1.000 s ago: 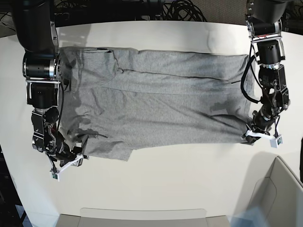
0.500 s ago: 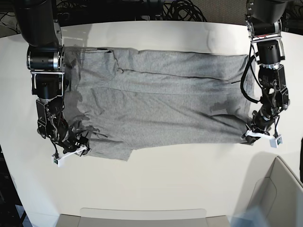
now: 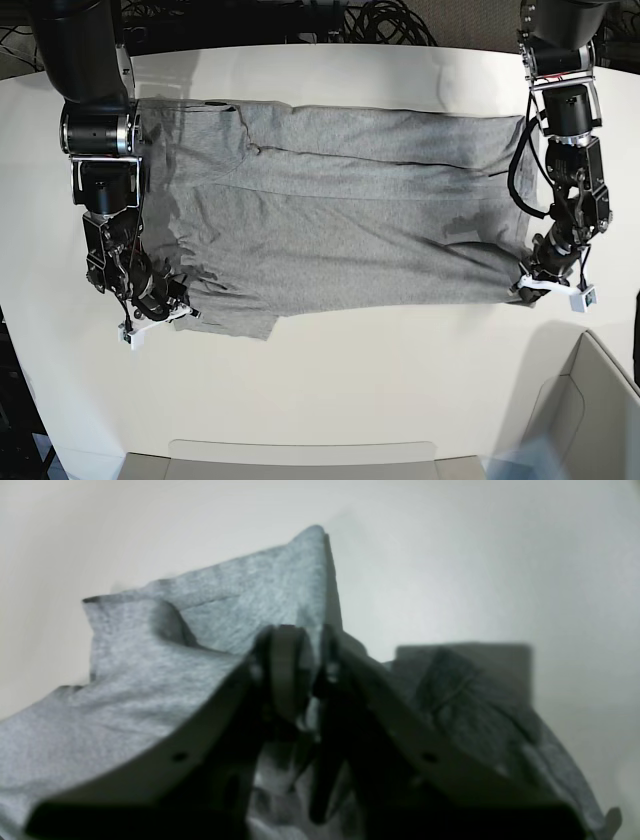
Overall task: Fold the T-shirt properly
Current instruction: 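Lift the hem with both grippers and fold it toward the collar fold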
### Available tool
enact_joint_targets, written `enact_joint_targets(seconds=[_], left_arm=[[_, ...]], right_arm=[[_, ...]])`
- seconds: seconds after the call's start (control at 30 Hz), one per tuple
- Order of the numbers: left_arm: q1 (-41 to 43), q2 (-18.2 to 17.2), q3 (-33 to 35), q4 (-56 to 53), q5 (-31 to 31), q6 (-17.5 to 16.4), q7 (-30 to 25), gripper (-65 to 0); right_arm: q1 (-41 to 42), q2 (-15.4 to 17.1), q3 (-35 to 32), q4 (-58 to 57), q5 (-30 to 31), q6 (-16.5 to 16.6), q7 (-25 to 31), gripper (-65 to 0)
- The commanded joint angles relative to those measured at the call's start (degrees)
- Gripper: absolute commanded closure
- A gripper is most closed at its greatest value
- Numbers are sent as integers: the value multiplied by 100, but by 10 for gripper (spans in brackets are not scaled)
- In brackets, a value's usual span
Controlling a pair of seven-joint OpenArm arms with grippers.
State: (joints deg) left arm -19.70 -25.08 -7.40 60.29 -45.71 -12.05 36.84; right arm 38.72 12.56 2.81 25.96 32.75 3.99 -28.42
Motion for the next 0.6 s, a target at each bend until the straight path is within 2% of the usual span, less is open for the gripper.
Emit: enact_joint_targets(seconds=[0.0,0.23,0.37,0.57], left_arm=[[-144,-107,-12,111,-57,-47,-137,0],[-135,-107,-12,111,-66,-47,-137,0],[-135,-107,-29,111,-66,-47,-137,0],[-153,-107,-38,120,-66,-47,-128,0]], right_arm=[[238,50,-4,99,43,54,122,-29],[88,94,-830,987,43,10,-133,-26],[-105,190,-909,1620,43,1,-160,-8],[-202,243,-918,1813,43,1,-160,-3]])
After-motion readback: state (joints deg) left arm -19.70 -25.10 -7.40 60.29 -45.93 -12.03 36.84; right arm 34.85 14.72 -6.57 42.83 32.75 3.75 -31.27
